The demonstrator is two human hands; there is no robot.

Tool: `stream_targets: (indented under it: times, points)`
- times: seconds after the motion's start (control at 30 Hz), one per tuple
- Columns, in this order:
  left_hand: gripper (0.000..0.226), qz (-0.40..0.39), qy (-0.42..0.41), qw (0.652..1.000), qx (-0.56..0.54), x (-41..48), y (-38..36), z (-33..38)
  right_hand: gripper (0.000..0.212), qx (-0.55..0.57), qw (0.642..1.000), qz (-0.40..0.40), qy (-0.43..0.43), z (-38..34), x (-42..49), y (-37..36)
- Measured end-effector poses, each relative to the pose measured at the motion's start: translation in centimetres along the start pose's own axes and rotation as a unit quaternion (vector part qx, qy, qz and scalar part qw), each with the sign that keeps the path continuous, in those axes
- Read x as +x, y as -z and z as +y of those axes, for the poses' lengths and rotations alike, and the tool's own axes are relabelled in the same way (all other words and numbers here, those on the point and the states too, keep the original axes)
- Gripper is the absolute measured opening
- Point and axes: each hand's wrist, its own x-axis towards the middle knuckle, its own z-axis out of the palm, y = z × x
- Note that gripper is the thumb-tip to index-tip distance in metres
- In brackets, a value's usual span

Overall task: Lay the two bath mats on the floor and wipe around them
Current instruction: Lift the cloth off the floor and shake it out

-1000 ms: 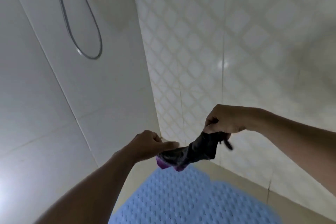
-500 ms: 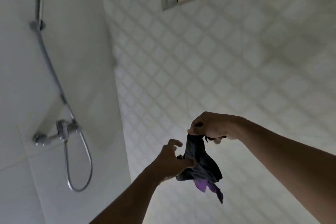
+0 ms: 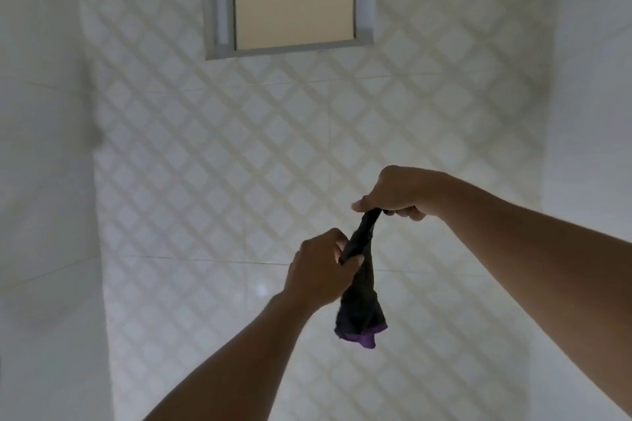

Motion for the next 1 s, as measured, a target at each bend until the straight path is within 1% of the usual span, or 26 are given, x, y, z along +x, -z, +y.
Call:
stream_targets:
  times: [0.07,0.1,0.17,0.2,0.23,0.3,0.4,0.47,0.53,0.63,0.7,0.73,0.77,0.83,0.9,1.0]
  points:
    - [0.01,-0.024,-0.001,0.998,-0.052,1.5,-0.7,0.9,0.045,-0.028,0.999,-0.015,-0.039,2.4,-1.2,2.5]
    - [0.014,-0.033,-0.001,0.996,-0.078,2.3,-1.0,1.2,0.048,-0.037,0.997,-0.03,-0.062,3.7,-1.9,3.6]
    - [0.03,-0.057,-0.008,0.992,-0.111,3.9,-2.0,2.1,0.049,-0.034,0.992,-0.065,-0.102,5.9,-3.3,5.4]
    - [0.035,-0.079,-0.008,0.989,-0.127,4.8,-2.6,2.8,0.047,-0.033,0.99,-0.073,-0.116,7.0,-4.0,6.1]
    - [0.035,-0.103,-0.003,0.984,-0.144,5.5,-3.2,3.7,0.045,-0.038,0.989,-0.07,-0.126,7.9,-4.7,6.7]
    - [0.027,-0.141,0.012,0.974,-0.174,7.0,-4.6,5.3,0.037,-0.062,0.987,-0.033,-0.145,9.2,-6.1,7.7]
    - [0.017,-0.175,0.018,0.961,-0.213,8.7,-6.6,7.7,0.031,-0.093,0.977,0.023,-0.189,10.8,-8.7,9.4]
    - [0.029,-0.199,0.018,0.951,-0.234,9.5,-7.7,9.4,0.027,-0.089,0.969,0.046,-0.227,11.8,-10.8,10.7]
    - [0.037,-0.246,0.005,0.933,-0.262,9.7,-8.4,11.6,0.021,-0.091,0.959,0.068,-0.261,12.5,-13.2,11.7]
    - [0.043,-0.327,-0.061,0.911,-0.245,9.4,-9.6,15.5,0.017,-0.121,0.941,0.106,-0.298,12.7,-17.3,12.7]
    - [0.041,-0.38,-0.119,0.89,-0.22,8.8,-10.3,18.1,0.02,-0.133,0.927,0.133,-0.326,12.5,-20.7,12.8]
    - [0.037,-0.4,-0.151,0.877,-0.218,8.3,-10.7,19.4,0.022,-0.137,0.918,0.145,-0.342,12.2,-22.6,12.8]
    - [0.03,-0.413,-0.176,0.863,-0.232,7.9,-11.0,20.7,0.025,-0.139,0.908,0.158,-0.361,11.9,-24.6,12.9]
    - [0.02,-0.437,-0.194,0.83,-0.287,6.7,-11.4,23.4,0.029,-0.138,0.885,0.191,-0.4,10.9,-29.0,13.0]
    - [0.022,-0.463,-0.214,0.8,-0.315,5.2,-11.7,26.2,0.03,-0.144,0.857,0.229,-0.438,9.5,-33.6,13.3]
    - [0.035,-0.509,-0.297,0.746,-0.31,2.2,-11.9,30.7,0.028,-0.168,0.809,0.282,-0.487,7.0,-40.4,13.6]
